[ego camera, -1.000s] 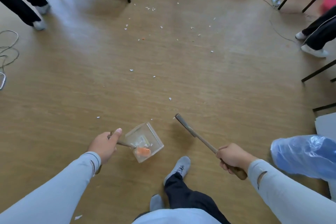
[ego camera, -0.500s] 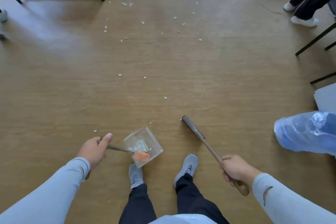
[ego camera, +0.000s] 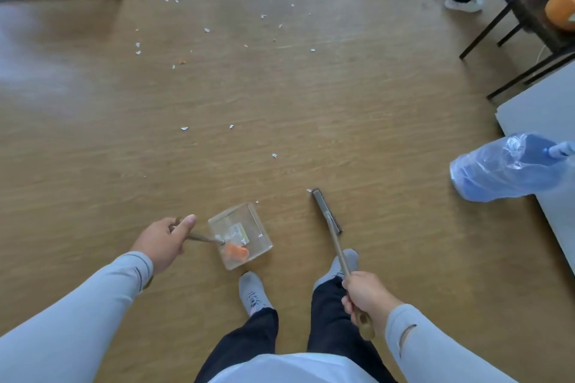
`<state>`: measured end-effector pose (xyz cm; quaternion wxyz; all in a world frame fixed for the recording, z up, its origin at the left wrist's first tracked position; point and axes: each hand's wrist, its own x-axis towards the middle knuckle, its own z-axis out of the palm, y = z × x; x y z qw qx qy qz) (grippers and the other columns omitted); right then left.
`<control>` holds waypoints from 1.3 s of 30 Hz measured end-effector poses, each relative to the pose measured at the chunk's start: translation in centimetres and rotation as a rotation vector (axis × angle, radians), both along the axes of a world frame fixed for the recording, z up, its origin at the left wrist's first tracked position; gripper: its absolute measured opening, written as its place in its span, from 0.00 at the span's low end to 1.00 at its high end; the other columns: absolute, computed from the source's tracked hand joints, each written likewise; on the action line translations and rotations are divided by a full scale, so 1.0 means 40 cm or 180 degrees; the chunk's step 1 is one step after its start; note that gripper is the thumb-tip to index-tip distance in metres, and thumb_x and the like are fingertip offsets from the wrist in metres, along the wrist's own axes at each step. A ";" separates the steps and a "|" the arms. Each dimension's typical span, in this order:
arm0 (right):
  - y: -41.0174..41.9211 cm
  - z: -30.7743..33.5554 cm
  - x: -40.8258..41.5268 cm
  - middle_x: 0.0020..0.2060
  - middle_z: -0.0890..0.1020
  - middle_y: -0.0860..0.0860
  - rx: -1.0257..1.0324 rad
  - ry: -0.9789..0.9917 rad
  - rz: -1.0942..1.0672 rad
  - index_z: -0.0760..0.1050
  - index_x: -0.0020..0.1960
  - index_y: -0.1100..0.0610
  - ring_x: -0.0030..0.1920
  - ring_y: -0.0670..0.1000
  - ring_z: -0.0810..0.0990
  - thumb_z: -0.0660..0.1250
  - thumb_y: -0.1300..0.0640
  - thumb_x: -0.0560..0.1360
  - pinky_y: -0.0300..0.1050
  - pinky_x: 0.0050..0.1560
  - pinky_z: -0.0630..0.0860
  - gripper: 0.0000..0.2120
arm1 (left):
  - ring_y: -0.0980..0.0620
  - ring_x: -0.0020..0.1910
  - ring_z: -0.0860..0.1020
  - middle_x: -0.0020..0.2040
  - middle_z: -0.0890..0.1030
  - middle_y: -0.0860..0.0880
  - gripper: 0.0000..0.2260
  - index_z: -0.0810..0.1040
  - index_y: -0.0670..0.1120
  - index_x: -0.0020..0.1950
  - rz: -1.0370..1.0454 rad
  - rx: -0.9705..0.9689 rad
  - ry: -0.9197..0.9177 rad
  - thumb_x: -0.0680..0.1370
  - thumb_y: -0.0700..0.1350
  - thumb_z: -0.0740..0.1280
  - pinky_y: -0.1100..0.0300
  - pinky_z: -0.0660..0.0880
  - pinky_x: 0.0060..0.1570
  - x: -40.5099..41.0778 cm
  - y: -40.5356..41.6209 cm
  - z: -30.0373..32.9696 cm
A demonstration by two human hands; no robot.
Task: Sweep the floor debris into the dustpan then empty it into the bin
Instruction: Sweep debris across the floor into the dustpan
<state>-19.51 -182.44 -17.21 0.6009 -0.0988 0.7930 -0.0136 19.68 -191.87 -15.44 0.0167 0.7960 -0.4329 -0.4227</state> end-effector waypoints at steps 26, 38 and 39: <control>-0.132 0.153 0.124 0.23 0.76 0.56 -0.0455 0.0027 0.1382 0.73 0.59 0.48 0.19 0.51 0.70 0.63 0.62 0.78 0.39 0.21 0.67 0.13 | 0.42 0.52 0.80 0.53 0.84 0.46 0.21 0.79 0.47 0.54 -0.0061 -0.0225 0.0078 0.83 0.64 0.60 0.53 0.72 0.51 0.155 0.026 -0.121; -0.214 0.064 0.271 0.26 0.77 0.54 -0.0038 0.0032 0.2930 0.78 0.59 0.53 0.25 0.53 0.74 0.59 0.64 0.76 0.43 0.31 0.75 0.16 | 0.39 0.49 0.79 0.41 0.79 0.47 0.24 0.76 0.44 0.49 0.0385 -0.0226 0.0043 0.82 0.65 0.58 0.52 0.69 0.45 0.114 0.081 -0.155; -0.216 0.085 0.254 0.26 0.77 0.54 0.0063 -0.0006 0.3066 0.79 0.62 0.55 0.24 0.52 0.74 0.60 0.65 0.75 0.44 0.32 0.75 0.18 | 0.40 0.48 0.79 0.38 0.76 0.49 0.23 0.76 0.45 0.48 0.0373 -0.0216 0.0050 0.82 0.65 0.58 0.52 0.69 0.45 0.114 0.078 -0.152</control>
